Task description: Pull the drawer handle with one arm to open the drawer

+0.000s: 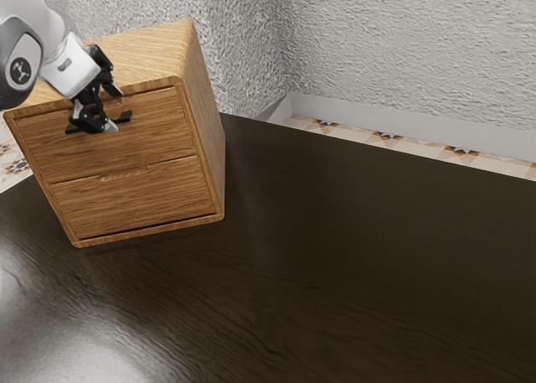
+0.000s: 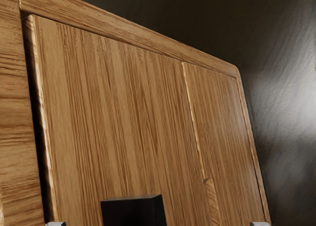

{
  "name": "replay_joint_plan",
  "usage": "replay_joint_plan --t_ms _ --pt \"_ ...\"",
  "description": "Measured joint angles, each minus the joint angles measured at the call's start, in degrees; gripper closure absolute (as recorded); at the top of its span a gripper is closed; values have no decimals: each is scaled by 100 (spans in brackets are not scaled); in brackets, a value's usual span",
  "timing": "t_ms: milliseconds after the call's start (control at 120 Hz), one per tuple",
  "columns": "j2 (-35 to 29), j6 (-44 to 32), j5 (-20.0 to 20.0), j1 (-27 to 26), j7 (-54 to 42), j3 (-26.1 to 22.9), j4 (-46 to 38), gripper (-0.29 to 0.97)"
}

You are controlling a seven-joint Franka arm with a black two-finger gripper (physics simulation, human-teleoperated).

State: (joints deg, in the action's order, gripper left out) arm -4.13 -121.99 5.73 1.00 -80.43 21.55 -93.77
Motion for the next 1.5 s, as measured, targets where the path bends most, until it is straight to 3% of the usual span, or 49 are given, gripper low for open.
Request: replay_joint_plan --t_ms 217,842,1017,1242,1500 --pt "101 4 -182 99 -537 7 6 35" --pt "301 338 -423 419 -1129 13 104 49" --pt "292 401 -434 396 -1135 -1 76 66" --pt "-144 610 -430 284 -1068 -13 -257 76" --pt "-878 960 -398 205 -970 5 -805 76"
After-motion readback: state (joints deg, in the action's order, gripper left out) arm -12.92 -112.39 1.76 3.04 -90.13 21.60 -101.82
